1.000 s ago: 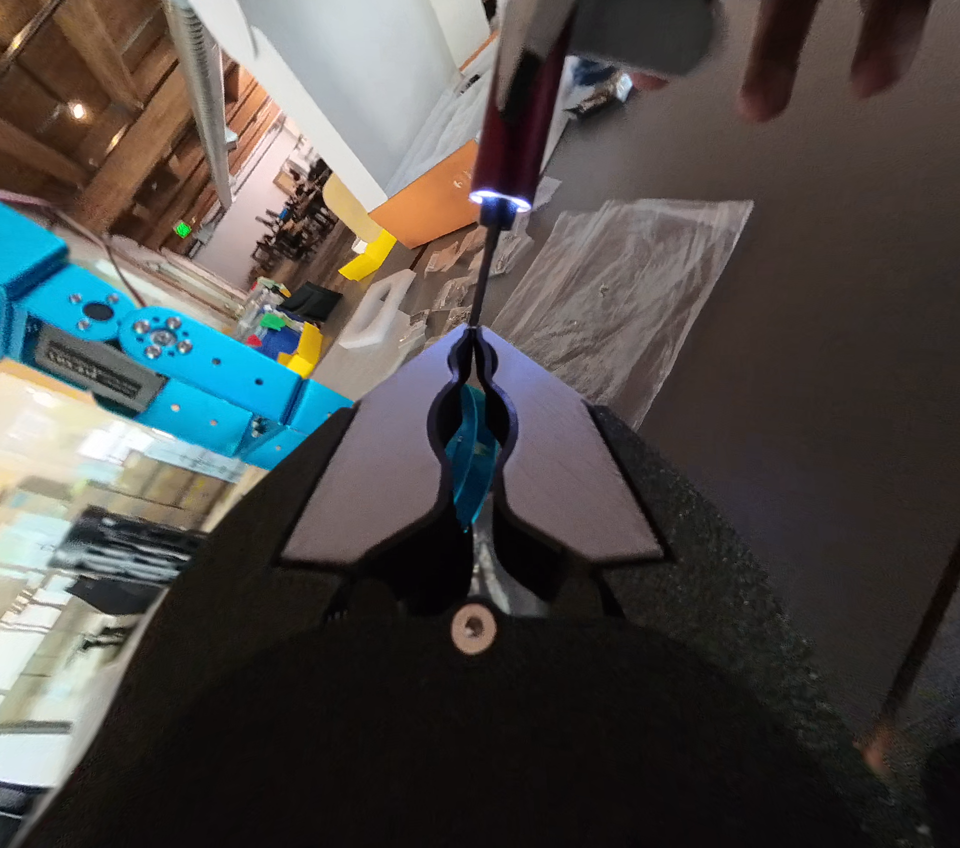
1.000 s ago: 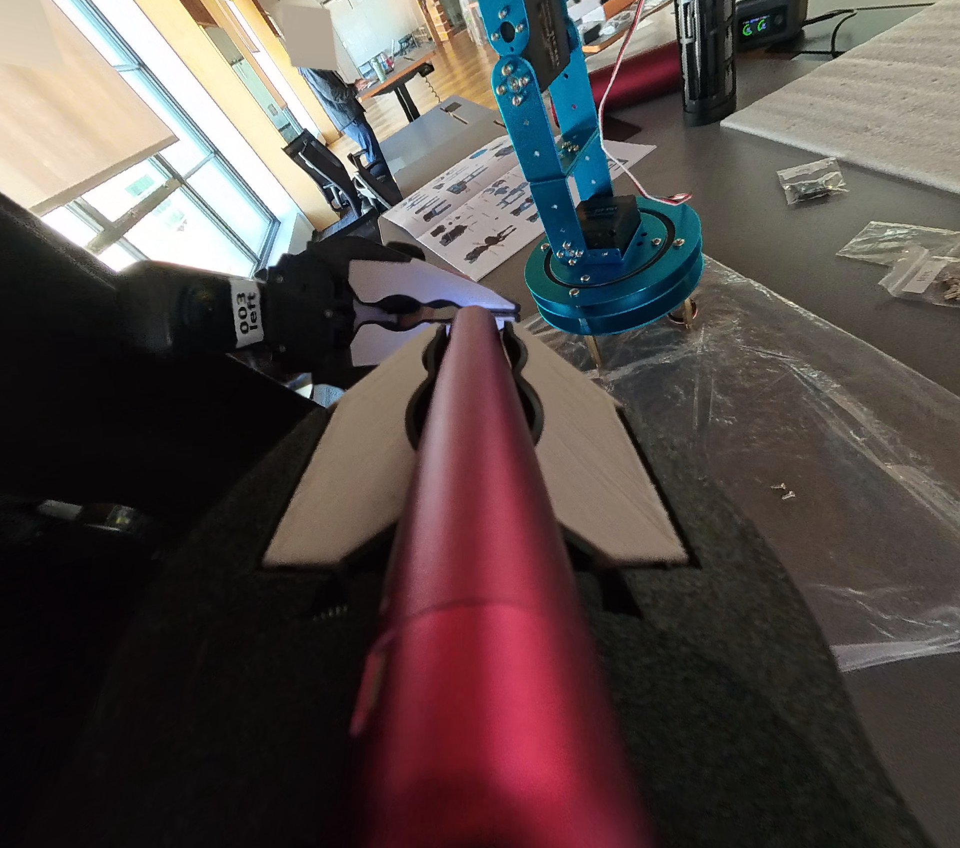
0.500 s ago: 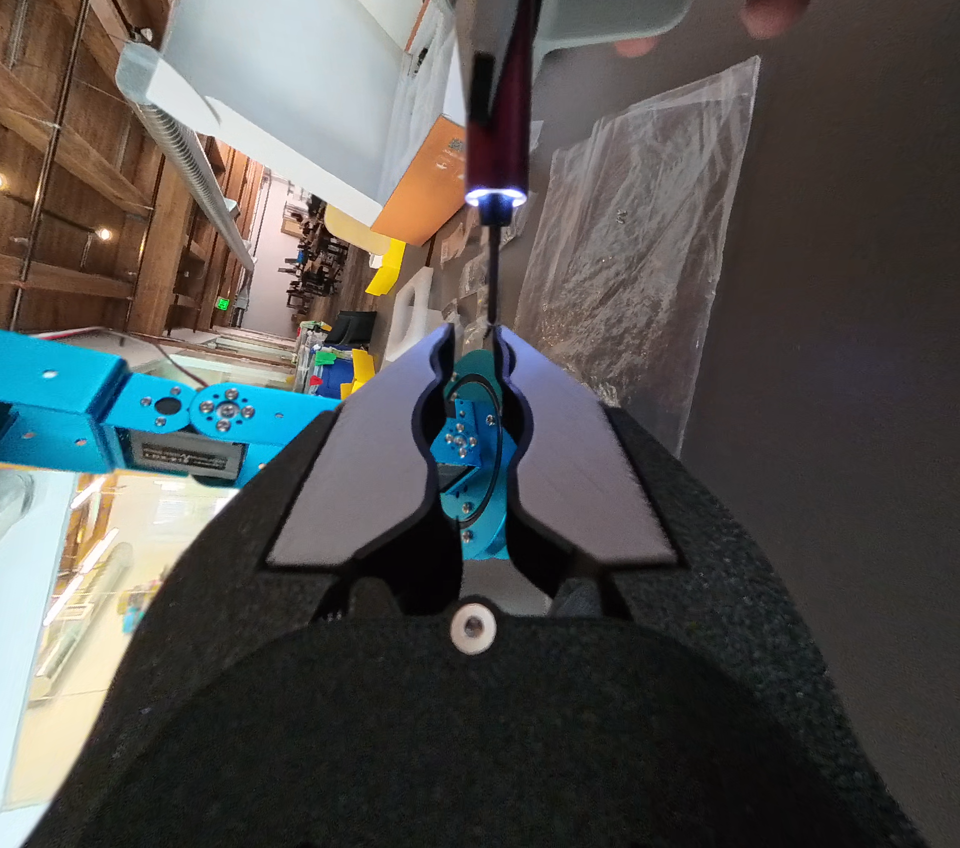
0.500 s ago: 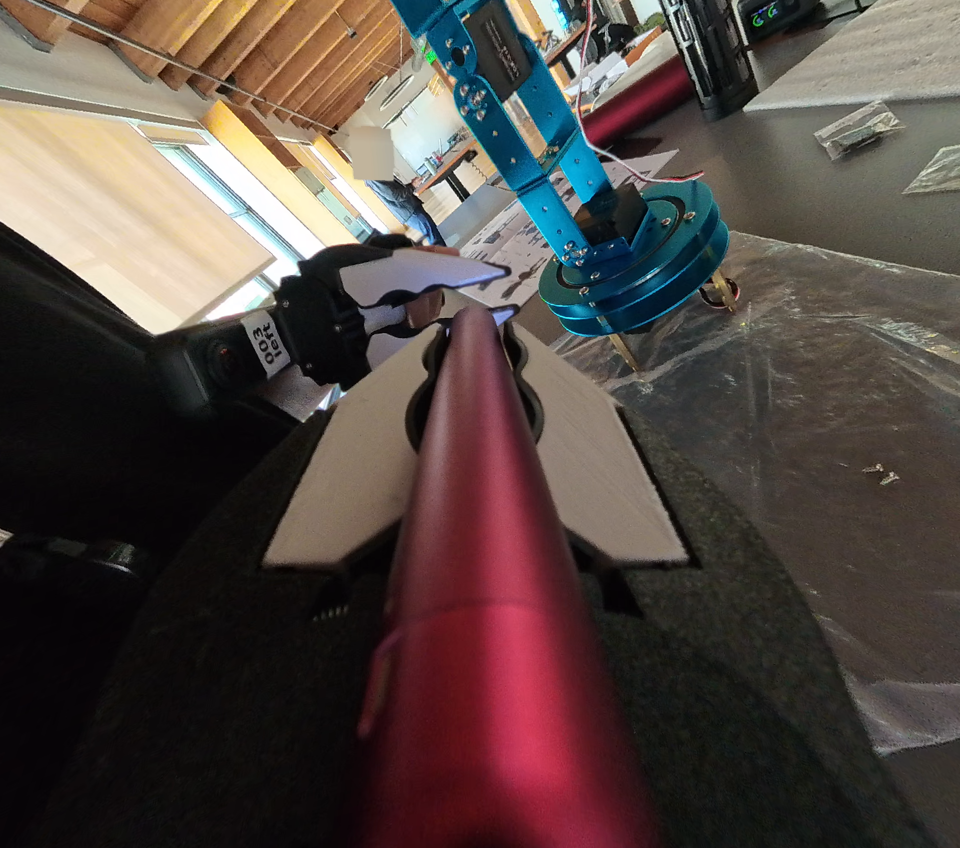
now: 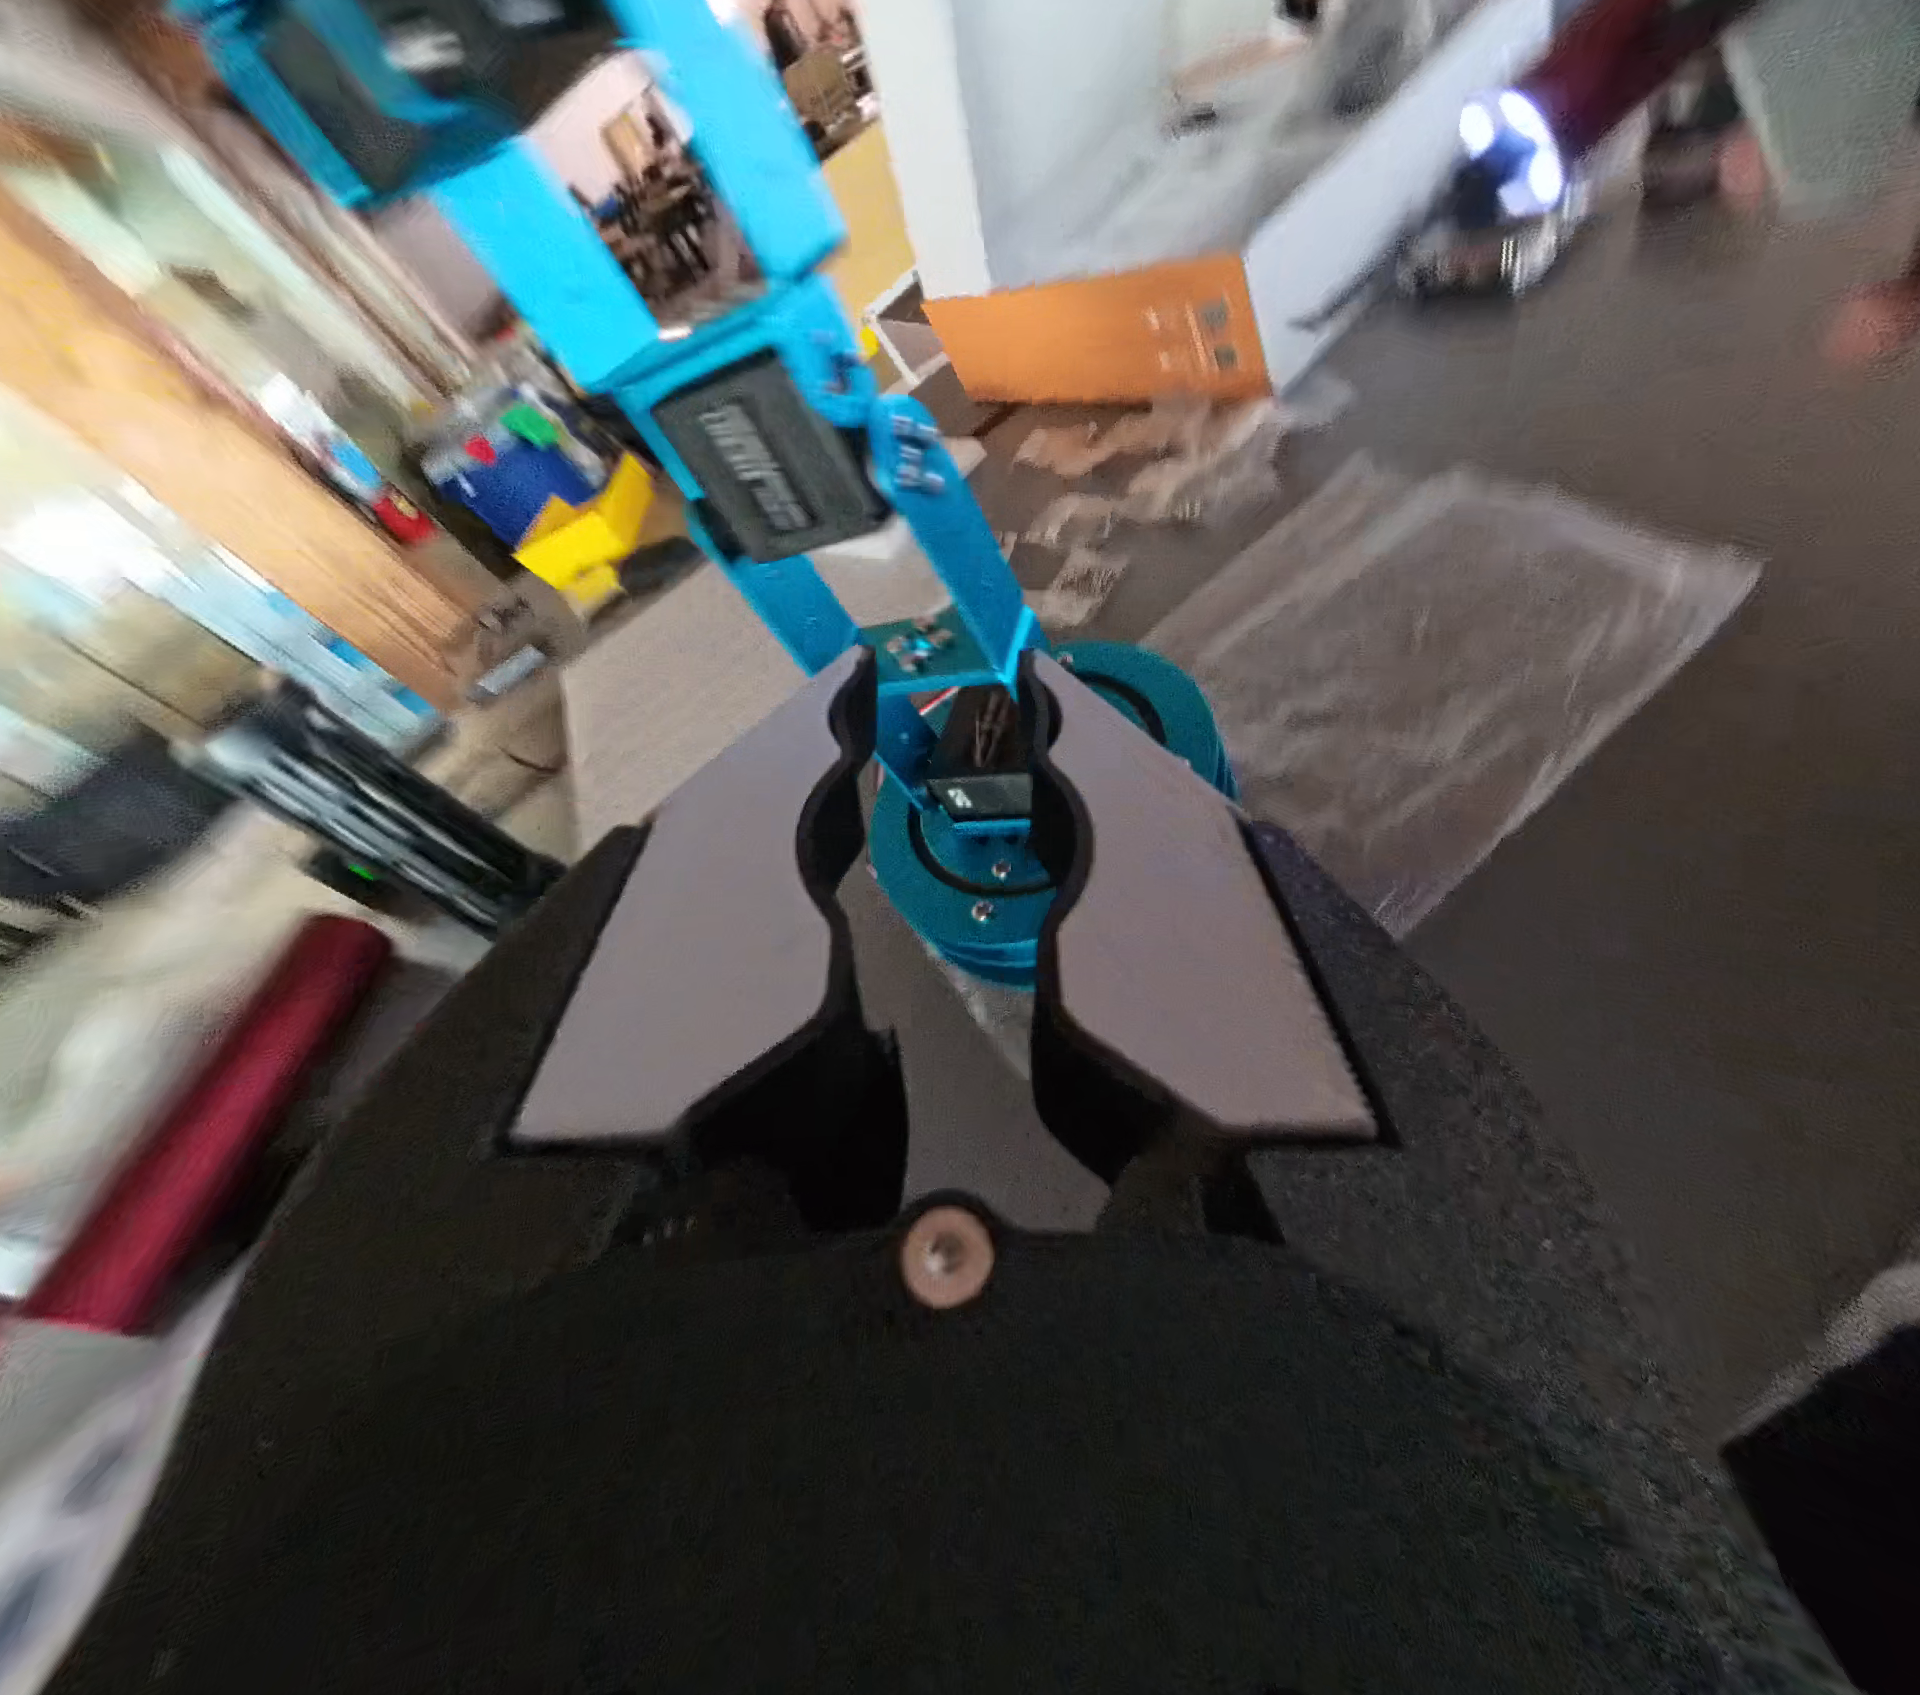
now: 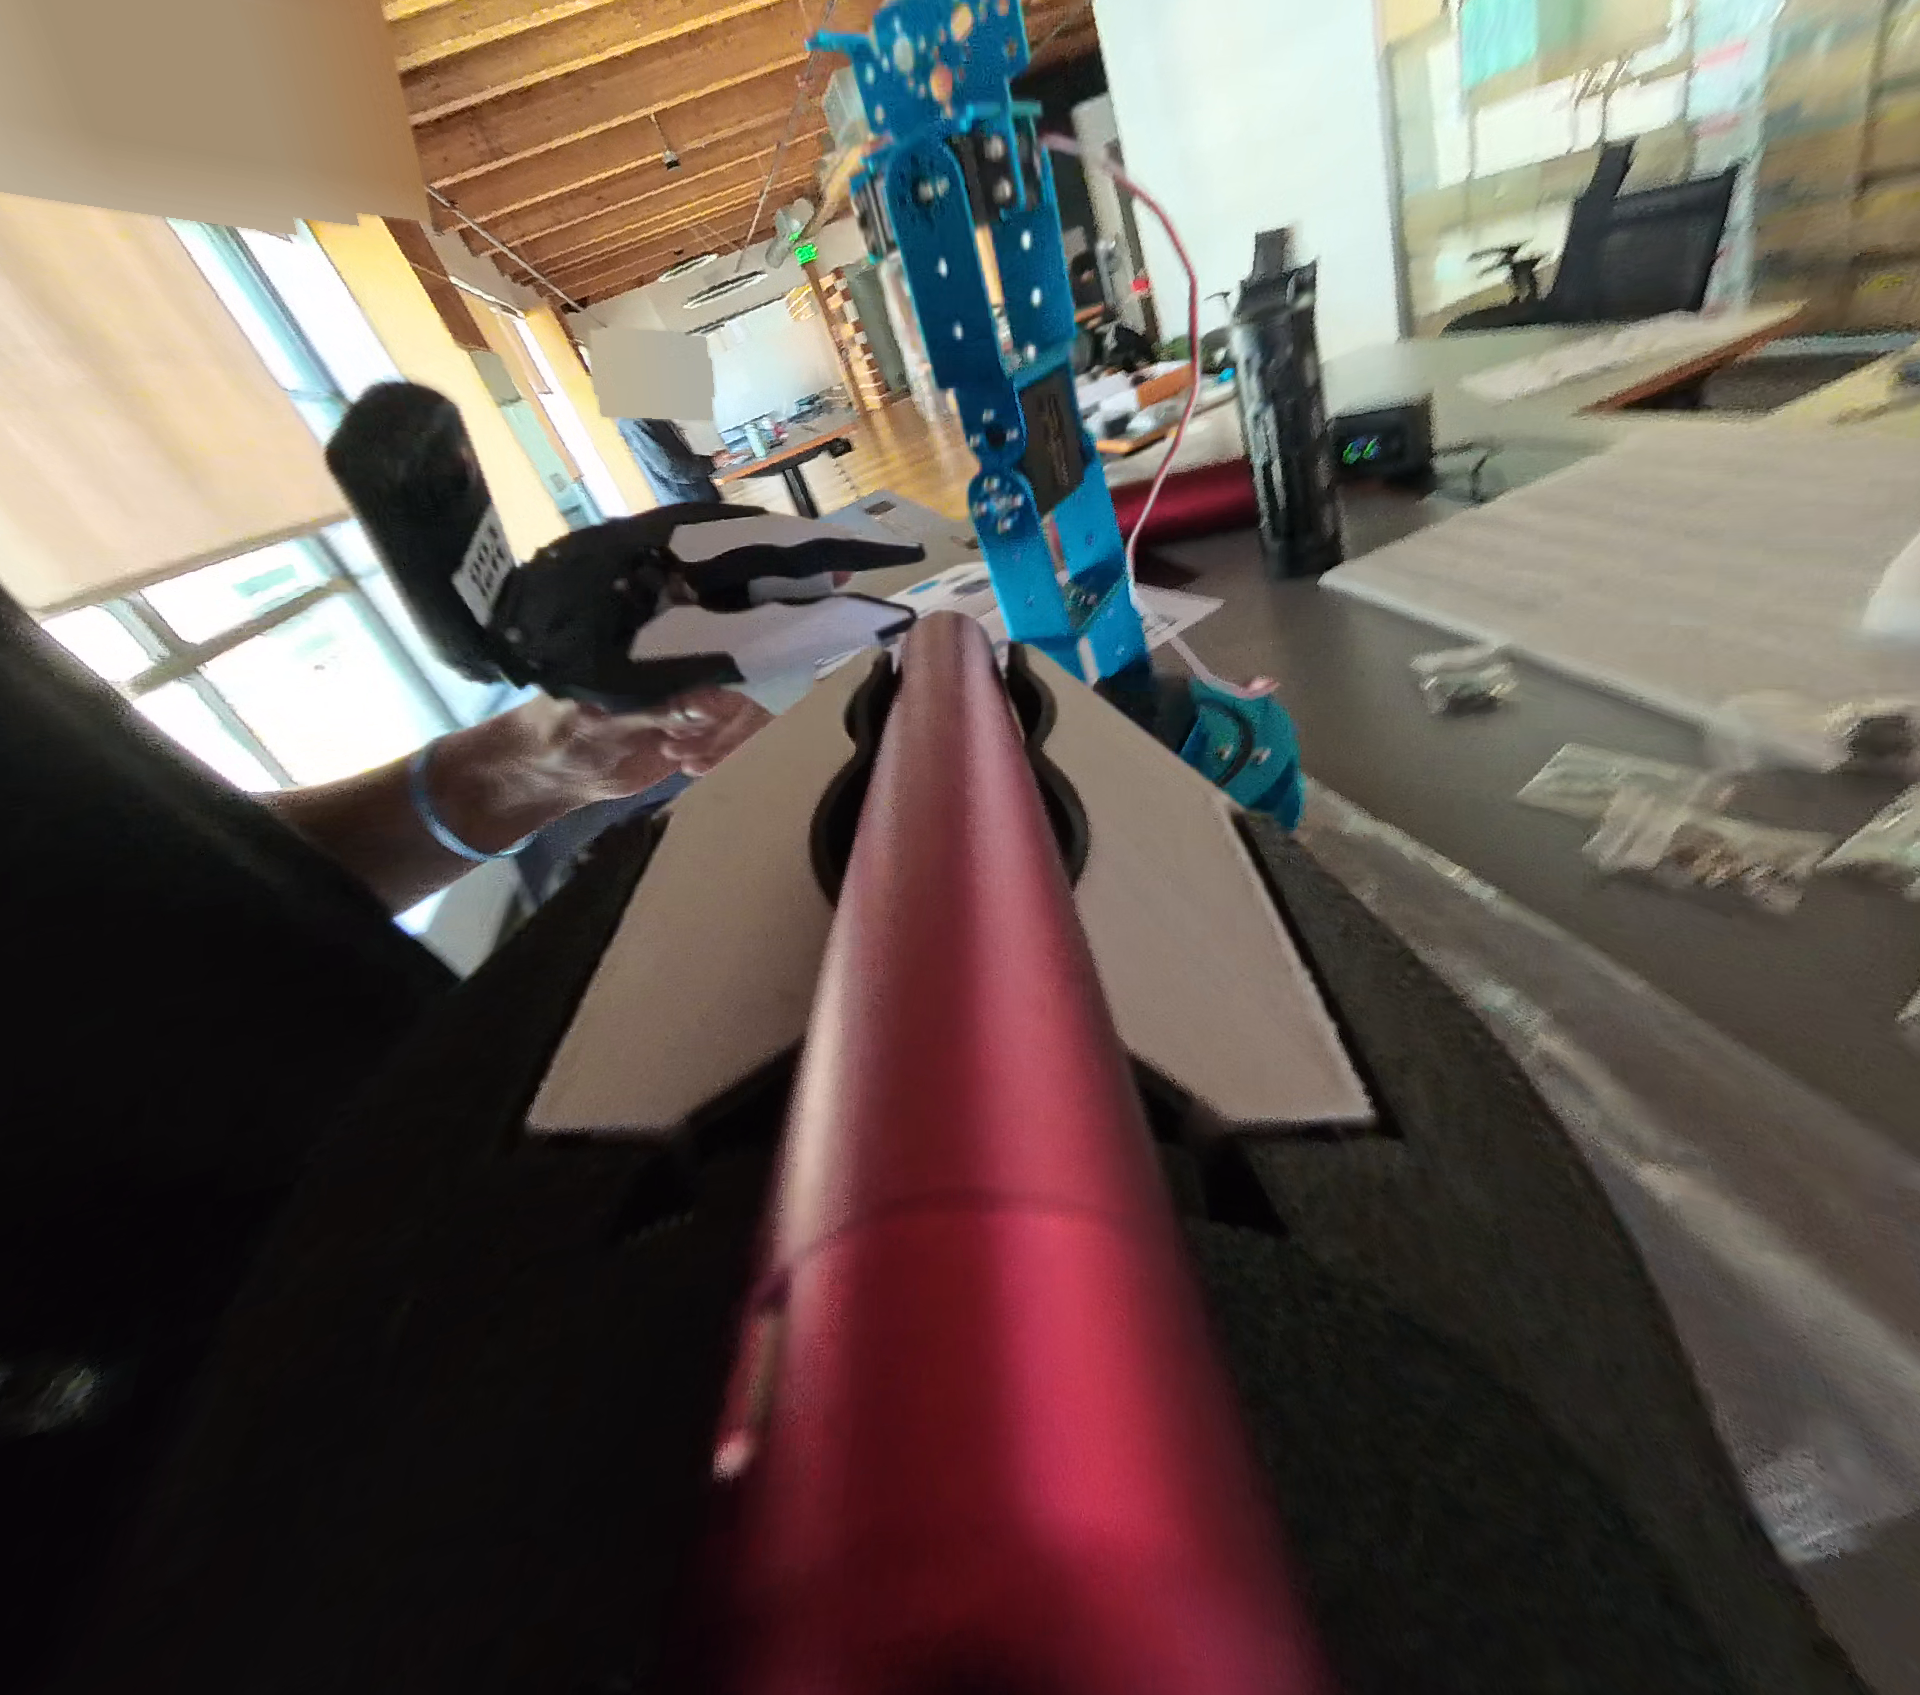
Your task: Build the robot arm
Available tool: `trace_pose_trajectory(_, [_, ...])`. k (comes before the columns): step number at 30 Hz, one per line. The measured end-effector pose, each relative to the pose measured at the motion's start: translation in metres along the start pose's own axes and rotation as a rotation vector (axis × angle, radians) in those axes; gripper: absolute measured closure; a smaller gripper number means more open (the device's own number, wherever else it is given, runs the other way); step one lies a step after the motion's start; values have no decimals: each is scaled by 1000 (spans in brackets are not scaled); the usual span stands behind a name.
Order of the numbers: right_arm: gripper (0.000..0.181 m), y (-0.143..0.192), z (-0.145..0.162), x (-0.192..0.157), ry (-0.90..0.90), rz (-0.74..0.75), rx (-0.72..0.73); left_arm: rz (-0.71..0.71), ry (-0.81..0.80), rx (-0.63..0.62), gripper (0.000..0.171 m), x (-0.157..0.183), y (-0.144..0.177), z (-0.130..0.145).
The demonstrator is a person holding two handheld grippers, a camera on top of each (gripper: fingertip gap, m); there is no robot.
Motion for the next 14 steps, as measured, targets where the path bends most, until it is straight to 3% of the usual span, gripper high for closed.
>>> trace_pose_trajectory(3, [159,-10,-19,-2,148,60,47,62,325,64,133,-23,0,-17])
trace_pose_trajectory(5, [159,-18,-31,-5,209,92,101,83,445,134,123,-38,0,-31])
trace_pose_trajectory(8, [159,-28,-44,-9,264,140,159,71,483,244,111,-57,-1,-49])
trace_pose_trajectory(11, [159,-35,-53,-15,305,199,212,132,480,262,90,-60,-9,-65])
trace_pose_trajectory(14, [159,-42,-57,-20,324,244,255,149,416,292,86,-63,-11,-80])
Point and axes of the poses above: each gripper's, where its closed fingertips meet, y back along the fingers, z out of its underside, x = y × z across the jaws, the point moved 3 cm from there along y, back along the fingers, and after that the axes turned 7 degrees about y, right-handed, at the moved point
